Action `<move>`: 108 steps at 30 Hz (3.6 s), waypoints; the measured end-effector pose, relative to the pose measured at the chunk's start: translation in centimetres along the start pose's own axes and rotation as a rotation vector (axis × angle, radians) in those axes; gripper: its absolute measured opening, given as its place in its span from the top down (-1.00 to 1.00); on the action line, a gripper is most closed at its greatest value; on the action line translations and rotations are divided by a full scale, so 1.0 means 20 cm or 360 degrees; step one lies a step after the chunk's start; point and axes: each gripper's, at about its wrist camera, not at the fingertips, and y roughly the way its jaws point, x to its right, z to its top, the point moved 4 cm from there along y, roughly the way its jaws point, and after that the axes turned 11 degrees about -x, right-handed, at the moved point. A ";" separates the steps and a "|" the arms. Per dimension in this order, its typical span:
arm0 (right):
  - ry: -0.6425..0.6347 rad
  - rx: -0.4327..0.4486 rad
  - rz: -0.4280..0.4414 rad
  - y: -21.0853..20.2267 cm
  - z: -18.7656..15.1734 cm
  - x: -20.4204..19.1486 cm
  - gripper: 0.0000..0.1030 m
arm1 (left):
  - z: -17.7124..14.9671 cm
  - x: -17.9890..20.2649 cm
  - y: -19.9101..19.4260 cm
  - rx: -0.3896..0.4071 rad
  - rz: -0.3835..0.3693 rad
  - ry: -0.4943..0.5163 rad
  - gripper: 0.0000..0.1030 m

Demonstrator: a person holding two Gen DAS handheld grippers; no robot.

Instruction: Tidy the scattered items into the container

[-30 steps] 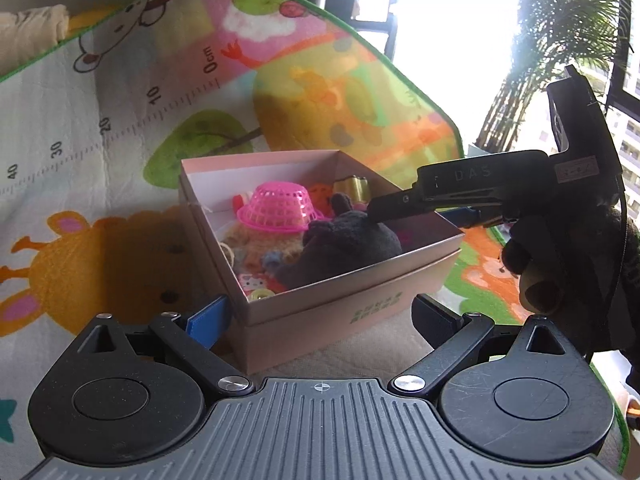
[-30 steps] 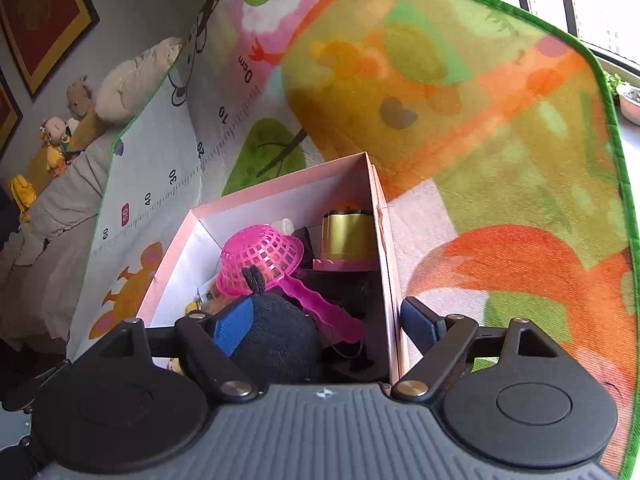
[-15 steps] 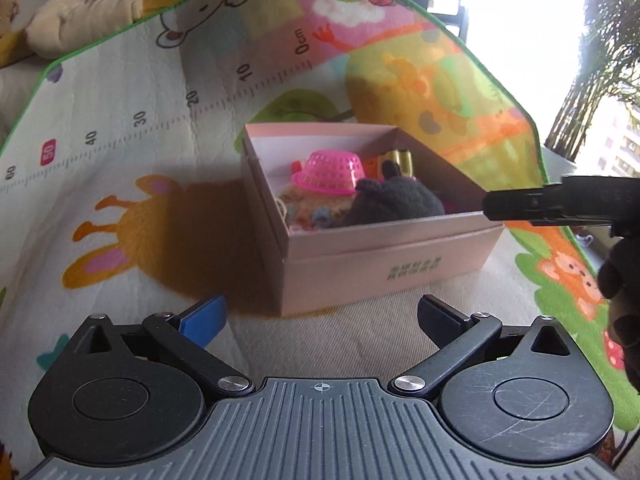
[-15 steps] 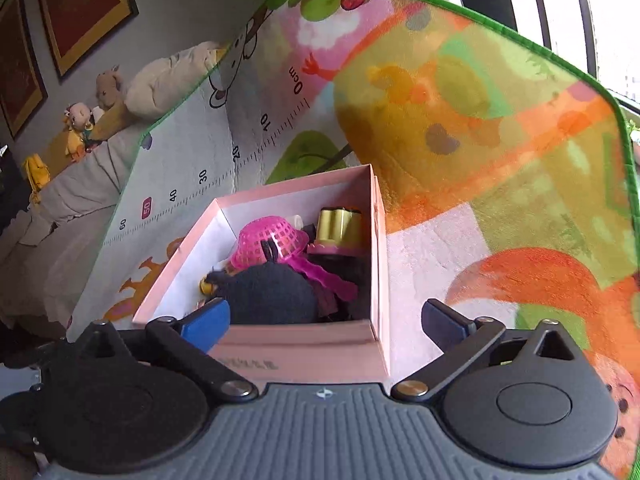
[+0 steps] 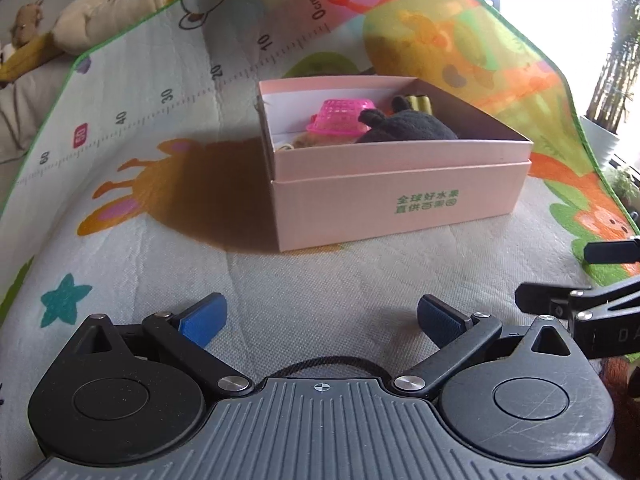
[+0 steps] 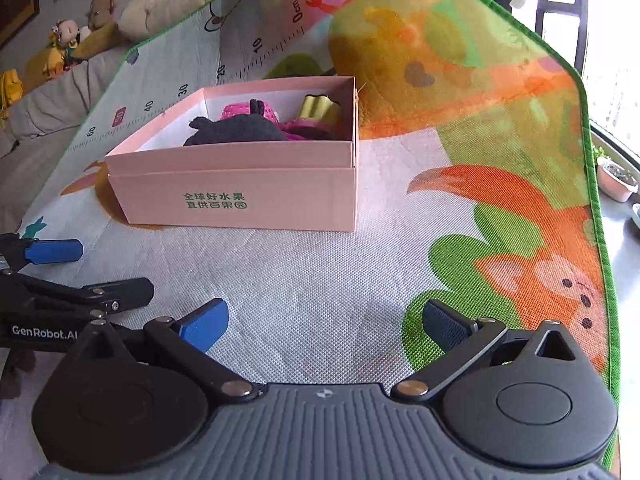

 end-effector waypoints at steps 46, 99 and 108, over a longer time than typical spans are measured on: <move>0.0011 0.0093 -0.0069 0.07 0.05 0.05 -1.00 | 0.05 0.01 0.05 0.0021 0.0083 -0.0101 -1.00; 0.0010 0.0093 -0.0070 0.07 0.05 0.05 -1.00 | 0.05 0.00 0.05 0.0022 0.0083 -0.0103 -1.00; 0.0011 0.0093 -0.0070 0.07 0.05 0.05 -1.00 | 0.05 0.01 0.05 0.0022 0.0083 -0.0103 -1.00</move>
